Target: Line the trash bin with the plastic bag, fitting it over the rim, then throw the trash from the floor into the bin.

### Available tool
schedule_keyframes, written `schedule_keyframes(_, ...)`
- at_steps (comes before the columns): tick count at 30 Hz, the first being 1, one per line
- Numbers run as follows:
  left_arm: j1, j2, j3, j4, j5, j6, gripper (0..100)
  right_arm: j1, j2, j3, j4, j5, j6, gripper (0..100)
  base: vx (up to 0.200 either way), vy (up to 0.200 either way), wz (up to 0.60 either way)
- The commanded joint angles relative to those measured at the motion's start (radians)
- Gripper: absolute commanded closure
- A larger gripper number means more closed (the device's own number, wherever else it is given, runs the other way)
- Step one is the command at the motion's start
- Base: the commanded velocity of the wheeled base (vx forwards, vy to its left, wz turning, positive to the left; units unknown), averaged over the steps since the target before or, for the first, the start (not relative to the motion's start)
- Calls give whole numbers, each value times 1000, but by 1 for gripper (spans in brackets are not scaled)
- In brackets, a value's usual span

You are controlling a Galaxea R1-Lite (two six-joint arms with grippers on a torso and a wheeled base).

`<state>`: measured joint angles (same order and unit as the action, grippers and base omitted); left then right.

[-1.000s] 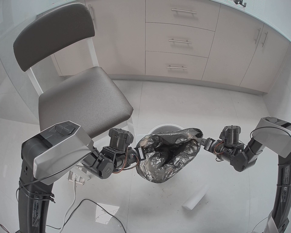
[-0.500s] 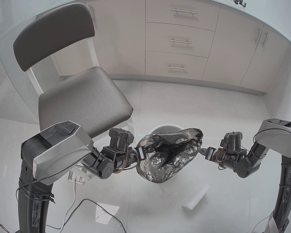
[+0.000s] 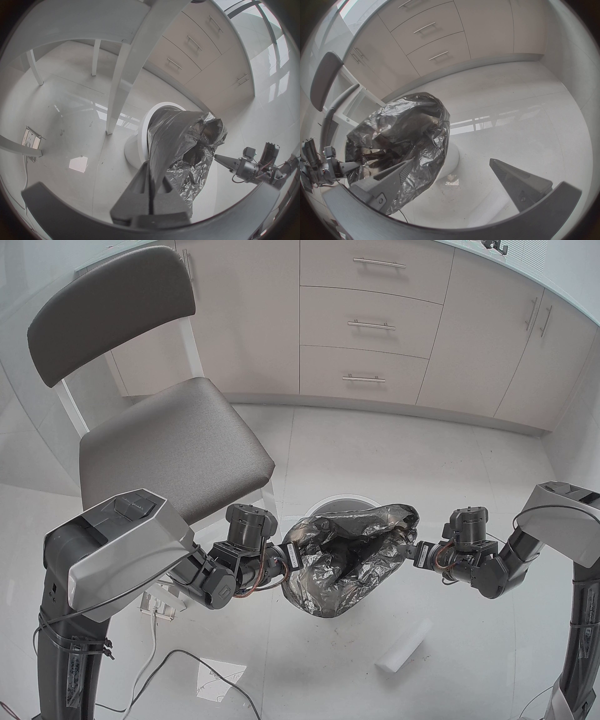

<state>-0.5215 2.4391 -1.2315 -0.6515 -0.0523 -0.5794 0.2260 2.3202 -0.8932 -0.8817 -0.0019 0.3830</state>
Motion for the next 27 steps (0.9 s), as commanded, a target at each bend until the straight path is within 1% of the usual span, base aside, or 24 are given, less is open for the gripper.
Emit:
schedule_keyframes(1,0,0,0,0,0,0,100,-4,91,-105,49,-3,1,0,0,0,0)
schedule_keyframes(7,0,0,0,-2,0,0,100,-5,110,-148,84,-7,-1,0,0,0,0)
schedule_keyframes(10,0,0,0,-2,0,0,100,-5,117,-148,87,-47,-7,0,0,0,0)
schedule_keyframes(12,0,0,0,-4,0,0,100,-11,120,-150,96,-61,-16,0,0,0,0)
schedule_keyframes(15,0,0,0,-5,0,-2,100,-25,114,-148,136,-63,-26,0,0,0,0)
schedule_keyframes(20,0,0,0,-7,0,-2,100,-27,88,-135,198,-76,-39,0,0,0,0)
schedule_keyframes(27,-3,1,0,-7,0,-2,100,-22,59,-124,217,-89,-53,0,0,0,0)
